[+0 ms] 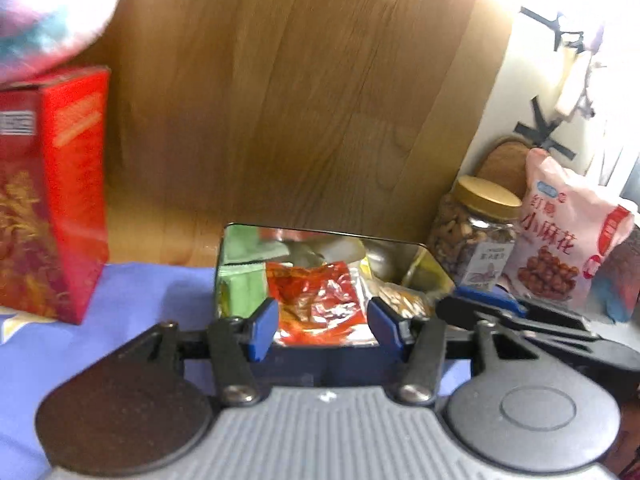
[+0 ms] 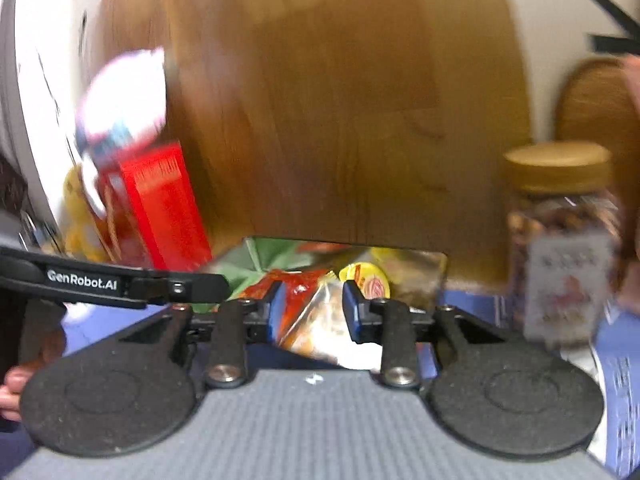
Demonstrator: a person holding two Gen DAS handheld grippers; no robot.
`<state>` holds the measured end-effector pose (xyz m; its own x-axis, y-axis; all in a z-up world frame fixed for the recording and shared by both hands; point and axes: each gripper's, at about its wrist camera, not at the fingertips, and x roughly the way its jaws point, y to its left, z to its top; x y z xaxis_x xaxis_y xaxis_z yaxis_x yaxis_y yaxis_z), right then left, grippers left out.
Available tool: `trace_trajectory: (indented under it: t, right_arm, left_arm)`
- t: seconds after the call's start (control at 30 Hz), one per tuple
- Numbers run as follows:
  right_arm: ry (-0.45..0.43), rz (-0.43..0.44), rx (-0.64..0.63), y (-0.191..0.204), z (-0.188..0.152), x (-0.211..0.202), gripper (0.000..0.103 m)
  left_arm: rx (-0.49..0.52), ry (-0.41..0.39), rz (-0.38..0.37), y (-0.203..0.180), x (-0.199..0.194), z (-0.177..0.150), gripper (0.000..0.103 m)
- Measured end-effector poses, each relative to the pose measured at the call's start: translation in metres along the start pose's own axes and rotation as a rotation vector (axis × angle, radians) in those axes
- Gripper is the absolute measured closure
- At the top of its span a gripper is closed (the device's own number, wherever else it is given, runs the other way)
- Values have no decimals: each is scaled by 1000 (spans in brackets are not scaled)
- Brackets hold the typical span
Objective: Organize snacks
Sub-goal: 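Reach the left tool to the green pickle bag and grasp it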
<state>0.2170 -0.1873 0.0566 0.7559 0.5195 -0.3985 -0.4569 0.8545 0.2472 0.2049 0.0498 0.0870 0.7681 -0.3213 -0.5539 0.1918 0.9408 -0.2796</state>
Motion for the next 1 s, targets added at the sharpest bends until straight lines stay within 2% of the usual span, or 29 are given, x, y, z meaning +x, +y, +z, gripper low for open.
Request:
trace_trajectory:
  t: [0.1,0.13,0.33,0.37,0.4,0.43,0.5,0.57,0.63,0.73,0.8,0.93,1.0]
  right_arm:
    - [6,48,109,-15,-20,-35,53]
    - [41,56,140,-20,-28,-42,51]
    - [177,69,226,-29,-73,-59,54]
    - [197,79,242,-28,-77,-57,55]
    - [215,93,256,-27,-80,-53,61]
    - [233,101,269,-24,-83,-50,63]
    - [230,104,266,-17,-85,-50,67]
    - [245,125,270,-9,-88,-51,73]
    - [250,152,287,-1,-95,-56,74]
    - [238,137,282,10,-101,-66,77]
    - [247,149,309,13,-108,-73,84]
    - [278,224,367,24,-122,-80,89]
    - [281,233,368,33,-127,-84,90]
  left_arm:
    - [-15,-6,-7,0,-20,-15,52]
    - [-34,3,-23,1,-25,-22,52]
    - [-195,141,-181,7,-38,-78,56]
    - [-227,172,-213,7,-38,-89,56]
    - [-260,204,-246,7,-36,-98,58]
    - [-288,237,-275,5,-35,-108,62]
    - [-314,278,-289,3,-32,-123,64]
    - [-324,270,-274,1,-34,-131,70]
    - [-334,264,-265,0,-37,-133,70]
    - [-351,254,-261,3,-41,-134,70]
    - [-364,255,-276,4,-45,-138,70]
    - [-398,271,-349,5,-52,-151,70]
    - [-393,265,-351,3,-57,-155,70]
